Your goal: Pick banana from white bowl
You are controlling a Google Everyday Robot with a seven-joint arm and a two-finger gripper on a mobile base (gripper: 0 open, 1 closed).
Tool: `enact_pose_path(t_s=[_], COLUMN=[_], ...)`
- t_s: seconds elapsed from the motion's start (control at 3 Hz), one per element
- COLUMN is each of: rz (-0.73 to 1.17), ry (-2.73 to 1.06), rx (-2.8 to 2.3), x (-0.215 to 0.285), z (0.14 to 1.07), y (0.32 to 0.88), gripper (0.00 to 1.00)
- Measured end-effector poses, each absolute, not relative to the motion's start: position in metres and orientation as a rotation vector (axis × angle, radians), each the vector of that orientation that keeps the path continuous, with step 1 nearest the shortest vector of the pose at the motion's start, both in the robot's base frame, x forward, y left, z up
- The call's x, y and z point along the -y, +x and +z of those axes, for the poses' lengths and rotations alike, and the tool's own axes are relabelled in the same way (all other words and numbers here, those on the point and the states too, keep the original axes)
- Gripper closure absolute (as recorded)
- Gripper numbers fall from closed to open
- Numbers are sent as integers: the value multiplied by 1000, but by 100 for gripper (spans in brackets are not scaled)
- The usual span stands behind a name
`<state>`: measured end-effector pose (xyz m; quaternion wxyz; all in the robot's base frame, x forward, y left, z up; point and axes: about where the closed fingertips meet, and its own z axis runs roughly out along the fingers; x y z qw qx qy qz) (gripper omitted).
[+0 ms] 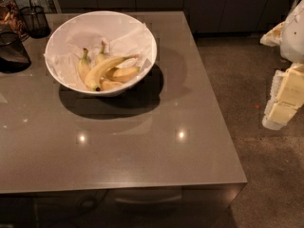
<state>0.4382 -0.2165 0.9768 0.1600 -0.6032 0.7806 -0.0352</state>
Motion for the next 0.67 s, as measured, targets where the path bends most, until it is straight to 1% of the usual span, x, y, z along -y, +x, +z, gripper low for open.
enact_pose_path(t_s=[0.33,0.67], rz=[-99,-120], ry=[-1723,-1785], rx=[-2220,-2190], x=[213,196], z=[979,986], y=[441,456], gripper=[0,0])
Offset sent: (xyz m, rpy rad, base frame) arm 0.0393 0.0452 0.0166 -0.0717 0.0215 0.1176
